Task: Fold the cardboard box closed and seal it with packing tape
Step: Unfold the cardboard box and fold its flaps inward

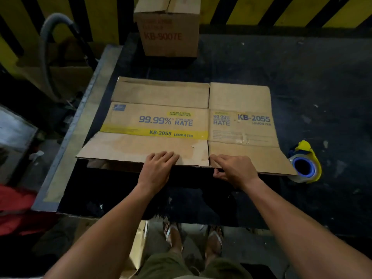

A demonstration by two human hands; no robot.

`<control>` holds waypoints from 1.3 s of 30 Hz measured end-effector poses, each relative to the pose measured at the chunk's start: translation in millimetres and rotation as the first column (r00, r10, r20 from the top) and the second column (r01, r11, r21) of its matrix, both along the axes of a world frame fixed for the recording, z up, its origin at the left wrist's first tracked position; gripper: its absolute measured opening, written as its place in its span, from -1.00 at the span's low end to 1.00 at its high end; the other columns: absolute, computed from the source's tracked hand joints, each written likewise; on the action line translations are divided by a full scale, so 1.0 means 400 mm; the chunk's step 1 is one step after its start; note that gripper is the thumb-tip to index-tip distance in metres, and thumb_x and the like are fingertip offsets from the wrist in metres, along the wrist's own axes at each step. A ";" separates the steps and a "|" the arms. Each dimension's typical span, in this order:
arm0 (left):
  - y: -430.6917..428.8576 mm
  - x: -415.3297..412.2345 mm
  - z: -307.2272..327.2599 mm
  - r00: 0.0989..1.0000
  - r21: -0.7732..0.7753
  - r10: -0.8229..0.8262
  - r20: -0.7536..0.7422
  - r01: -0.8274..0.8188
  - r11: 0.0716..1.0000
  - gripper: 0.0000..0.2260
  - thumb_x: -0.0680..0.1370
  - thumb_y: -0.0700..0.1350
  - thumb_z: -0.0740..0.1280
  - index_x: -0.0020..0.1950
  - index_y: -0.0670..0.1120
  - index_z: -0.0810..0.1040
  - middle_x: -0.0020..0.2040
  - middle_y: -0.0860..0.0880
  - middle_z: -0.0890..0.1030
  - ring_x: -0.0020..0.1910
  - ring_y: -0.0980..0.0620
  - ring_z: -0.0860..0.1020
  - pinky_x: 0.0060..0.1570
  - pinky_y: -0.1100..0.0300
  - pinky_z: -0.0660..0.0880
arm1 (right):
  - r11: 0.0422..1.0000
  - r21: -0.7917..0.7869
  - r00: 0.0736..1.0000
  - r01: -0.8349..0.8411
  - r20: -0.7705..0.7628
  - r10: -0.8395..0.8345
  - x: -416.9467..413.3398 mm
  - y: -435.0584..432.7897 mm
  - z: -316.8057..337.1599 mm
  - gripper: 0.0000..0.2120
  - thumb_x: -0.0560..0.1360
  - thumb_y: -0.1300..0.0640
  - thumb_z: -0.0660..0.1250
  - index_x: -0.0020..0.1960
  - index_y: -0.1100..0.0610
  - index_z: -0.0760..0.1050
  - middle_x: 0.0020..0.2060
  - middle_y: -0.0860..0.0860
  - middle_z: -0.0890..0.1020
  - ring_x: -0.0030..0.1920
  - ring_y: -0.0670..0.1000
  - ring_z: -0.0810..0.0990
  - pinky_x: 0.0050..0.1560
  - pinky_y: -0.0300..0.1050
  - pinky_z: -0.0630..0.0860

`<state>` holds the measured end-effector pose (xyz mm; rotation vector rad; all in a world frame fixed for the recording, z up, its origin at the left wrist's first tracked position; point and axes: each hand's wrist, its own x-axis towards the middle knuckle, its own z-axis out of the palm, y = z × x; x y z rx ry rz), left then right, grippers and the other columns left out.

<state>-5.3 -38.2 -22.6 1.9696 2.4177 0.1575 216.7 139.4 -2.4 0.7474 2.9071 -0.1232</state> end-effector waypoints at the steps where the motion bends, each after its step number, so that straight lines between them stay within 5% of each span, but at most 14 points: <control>1: 0.006 -0.007 0.023 1.000 0.051 0.000 -0.014 0.001 0.999 -0.57 0.45 -0.16 0.41 0.34 -0.06 0.61 0.26 -0.07 0.66 0.21 -0.15 0.63 0.10 -0.06 0.53 | 1.000 0.010 0.999 0.009 -0.043 -0.009 -0.007 0.008 0.024 -0.54 0.40 -0.15 0.19 0.27 -0.08 0.47 -0.12 -0.07 0.67 -0.34 0.13 0.64 -0.45 -0.15 0.43; 4: 0.044 -0.030 0.106 0.999 0.162 0.029 -0.013 -0.026 0.986 -0.57 0.49 -0.09 0.22 0.34 -0.02 0.61 0.25 -0.02 0.67 0.20 -0.12 0.63 0.12 -0.05 0.50 | 0.999 0.049 0.991 0.000 -0.135 0.007 -0.035 0.038 0.105 -0.49 0.42 -0.19 0.17 0.32 -0.05 0.46 0.08 -0.06 0.65 -0.23 0.15 0.67 -0.36 -0.05 0.56; 7: 0.099 -0.066 0.203 0.999 0.242 0.043 -0.018 -0.037 0.970 -0.58 0.45 -0.19 0.38 0.31 0.01 0.61 0.20 0.01 0.69 0.15 -0.09 0.64 0.10 -0.03 0.48 | 0.995 0.097 0.981 -0.012 -0.190 0.031 -0.078 0.090 0.212 -0.49 0.51 -0.21 0.19 0.43 -0.11 0.34 0.27 -0.09 0.57 -0.06 0.18 0.67 -0.24 0.04 0.60; 13: 0.200 -0.146 0.439 0.998 0.466 0.051 -0.037 -0.028 0.884 -0.64 0.48 -0.21 0.39 0.26 -0.02 0.62 0.09 0.00 0.68 0.07 -0.08 0.61 0.21 -0.08 0.42 | 0.991 0.106 0.970 -0.085 -0.218 0.107 -0.153 0.182 0.481 -0.52 0.47 0.03 0.30 0.36 -0.21 0.35 0.13 -0.07 0.65 -0.01 0.12 0.66 -0.16 0.03 0.57; 16: 0.252 -0.167 0.541 0.980 0.639 0.194 -0.049 -0.118 0.760 -0.64 0.44 -0.19 0.45 0.24 -0.01 0.64 0.14 0.00 0.68 0.22 -0.12 0.55 0.38 -0.23 0.29 | 0.996 0.090 0.966 -0.012 -0.256 0.035 -0.195 0.203 0.601 -0.56 0.51 0.00 0.27 0.37 -0.24 0.36 0.10 -0.04 0.66 0.01 0.11 0.65 -0.10 0.03 0.54; 19: 0.297 -0.111 0.631 0.819 0.643 0.460 0.344 -0.562 0.520 -0.43 0.49 -0.06 0.47 0.48 0.00 0.41 0.52 -0.14 0.38 0.54 -0.20 0.23 0.49 -0.33 0.11 | 0.998 0.031 0.951 0.054 -0.306 -0.042 -0.233 0.203 0.693 -0.59 0.55 0.05 0.21 0.38 -0.19 0.41 0.11 0.00 0.66 0.03 0.13 0.64 0.01 0.10 0.57; 21: 0.329 -0.066 0.678 0.520 0.338 0.409 0.750 -0.833 0.439 -0.14 0.53 0.08 0.44 0.65 0.05 -0.04 0.66 -0.17 -0.07 0.62 -0.26 -0.07 0.51 -0.36 0.04 | 0.996 -0.034 0.931 0.079 -0.354 -0.086 -0.246 0.200 0.734 -0.62 0.58 0.07 0.19 0.37 -0.15 0.43 0.12 -0.03 0.66 0.04 0.08 0.64 0.05 0.11 0.58; 23: 0.364 -0.044 0.714 0.203 0.050 0.250 0.947 -0.860 0.509 -0.02 0.53 0.25 0.37 0.64 0.09 -0.29 0.66 -0.18 -0.16 0.62 -0.31 -0.08 0.52 -0.34 0.03 | 0.991 -0.088 0.902 0.098 -0.413 -0.126 -0.257 0.203 0.766 -0.64 0.59 0.10 0.19 0.36 -0.11 0.45 0.08 -0.04 0.66 0.00 0.01 0.63 0.03 0.04 0.58; 25: 0.401 -0.029 0.745 0.083 -0.017 0.132 0.988 -0.782 0.622 -0.09 0.54 0.35 0.27 0.66 0.05 -0.21 0.63 -0.18 0.13 0.58 -0.28 0.15 0.54 -0.22 0.12 | 0.985 -0.149 0.873 0.090 -0.464 -0.150 -0.265 0.207 0.803 -0.69 0.60 0.15 0.21 0.30 -0.06 0.51 0.00 -0.04 0.67 -0.08 -0.05 0.63 -0.04 -0.03 0.59; 29: 0.453 -0.031 0.819 0.153 0.124 -0.022 0.988 -0.695 0.708 -0.21 0.58 0.36 0.18 0.66 -0.04 0.05 0.55 -0.13 0.33 0.50 -0.19 0.32 0.48 -0.10 0.19 | 0.934 -0.352 0.856 -0.053 -0.498 -0.139 -0.264 0.218 0.895 -0.81 0.59 0.22 0.25 0.10 0.07 0.61 -0.13 0.03 0.65 -0.31 -0.16 0.59 -0.34 -0.30 0.47; 33: 0.493 -0.078 0.880 0.178 0.080 0.058 0.982 -0.682 0.727 -0.04 0.45 0.49 0.18 0.68 0.01 -0.05 0.59 -0.25 0.23 0.48 -0.30 0.34 0.45 -0.20 0.30 | 0.793 -0.591 0.862 -0.148 -0.471 -0.190 -0.246 0.229 0.953 -0.79 0.55 0.11 0.34 0.14 0.15 0.62 -0.07 0.02 0.70 -0.11 -0.08 0.69 -0.12 -0.19 0.62; 35: 0.505 -0.092 0.895 0.202 0.069 0.095 0.975 -0.676 0.734 0.01 0.40 0.52 0.21 0.67 0.08 -0.12 0.62 -0.25 0.16 0.51 -0.33 0.29 0.45 -0.23 0.30 | 0.779 -0.607 0.869 -0.160 -0.461 -0.181 -0.251 0.229 0.960 -0.77 0.55 0.05 0.36 0.12 0.15 0.63 -0.07 0.04 0.72 -0.10 0.00 0.71 -0.07 -0.09 0.65; 39: 0.503 -0.100 0.890 0.196 0.033 0.129 0.972 -0.657 0.753 -0.04 0.45 0.45 0.28 0.68 0.07 -0.06 0.60 -0.21 0.24 0.50 -0.31 0.31 0.44 -0.24 0.31 | 0.827 -0.545 0.852 -0.137 -0.490 -0.182 -0.279 0.226 0.949 -0.80 0.57 0.07 0.35 0.02 0.19 0.64 -0.19 0.11 0.71 -0.30 0.00 0.66 -0.31 -0.18 0.57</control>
